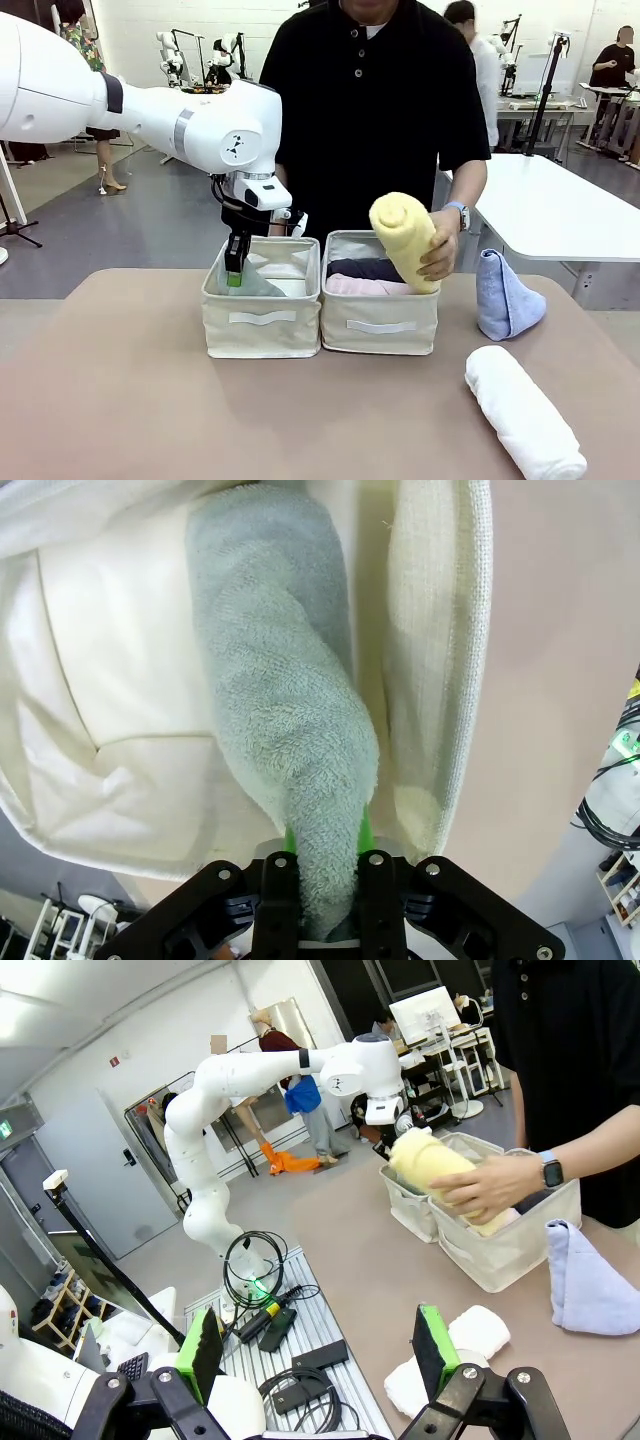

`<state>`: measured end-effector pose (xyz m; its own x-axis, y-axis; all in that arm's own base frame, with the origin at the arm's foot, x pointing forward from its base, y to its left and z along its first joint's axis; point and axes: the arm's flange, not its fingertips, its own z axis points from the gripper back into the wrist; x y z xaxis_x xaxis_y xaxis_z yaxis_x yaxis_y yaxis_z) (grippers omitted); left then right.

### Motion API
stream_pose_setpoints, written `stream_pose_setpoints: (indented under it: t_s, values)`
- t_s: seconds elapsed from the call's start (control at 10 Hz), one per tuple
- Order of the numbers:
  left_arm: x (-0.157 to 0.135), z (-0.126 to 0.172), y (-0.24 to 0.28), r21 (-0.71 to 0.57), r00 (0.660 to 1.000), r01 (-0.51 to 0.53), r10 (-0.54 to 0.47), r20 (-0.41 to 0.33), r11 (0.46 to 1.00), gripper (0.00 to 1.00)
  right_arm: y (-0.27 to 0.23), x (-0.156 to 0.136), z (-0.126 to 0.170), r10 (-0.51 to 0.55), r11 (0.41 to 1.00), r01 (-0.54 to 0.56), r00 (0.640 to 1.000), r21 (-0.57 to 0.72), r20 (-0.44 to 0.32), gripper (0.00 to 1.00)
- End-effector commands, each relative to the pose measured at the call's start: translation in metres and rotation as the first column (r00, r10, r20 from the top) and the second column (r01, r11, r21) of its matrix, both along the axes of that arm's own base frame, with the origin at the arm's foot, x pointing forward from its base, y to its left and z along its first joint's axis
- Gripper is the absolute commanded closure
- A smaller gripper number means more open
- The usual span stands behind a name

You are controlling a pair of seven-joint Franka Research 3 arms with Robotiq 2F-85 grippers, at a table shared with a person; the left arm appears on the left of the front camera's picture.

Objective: Sort the towels based on their folding style.
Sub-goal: Pick up one triangle-folded towel and place it in the left Fabric basket.

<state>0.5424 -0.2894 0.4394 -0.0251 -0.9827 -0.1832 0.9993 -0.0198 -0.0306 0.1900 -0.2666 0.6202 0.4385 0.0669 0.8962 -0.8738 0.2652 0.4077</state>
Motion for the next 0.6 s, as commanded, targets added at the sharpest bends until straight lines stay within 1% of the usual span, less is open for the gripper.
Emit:
stream_pose_setpoints:
  t_s: [0.0,0.2,0.3,0.5]
  values:
    - [0.0008,-0.0122,-0.0026,-0.014,0.999,-0.022,0.022,-0.027,1.0,0.81,0.0008,0.0012,0.0001,0.004,1.0,-0.004,1.0,0.002,-0.007,0.0]
    - [-0.0008,-0.009,-0.0008,-0.029,1.0,-0.017,0.016,-0.02,0.999,0.22,0.0008,0.0012,0.0001,0.004,1.0,-0.004,1.0,0.002,-0.007,0.0]
    - [-0.0014,-0.0064,0.0004,-0.035,1.0,-0.017,0.016,-0.017,0.999,0.0,0.0008,0.0012,0.0001,0.004,1.0,-0.004,1.0,0.002,-0.007,0.0]
    - [-0.002,-0.0037,0.0013,-0.044,1.0,-0.017,0.016,-0.023,0.999,0.0,0.0008,0.0012,0.0001,0.004,1.0,-0.004,1.0,0.002,-0.007,0.0]
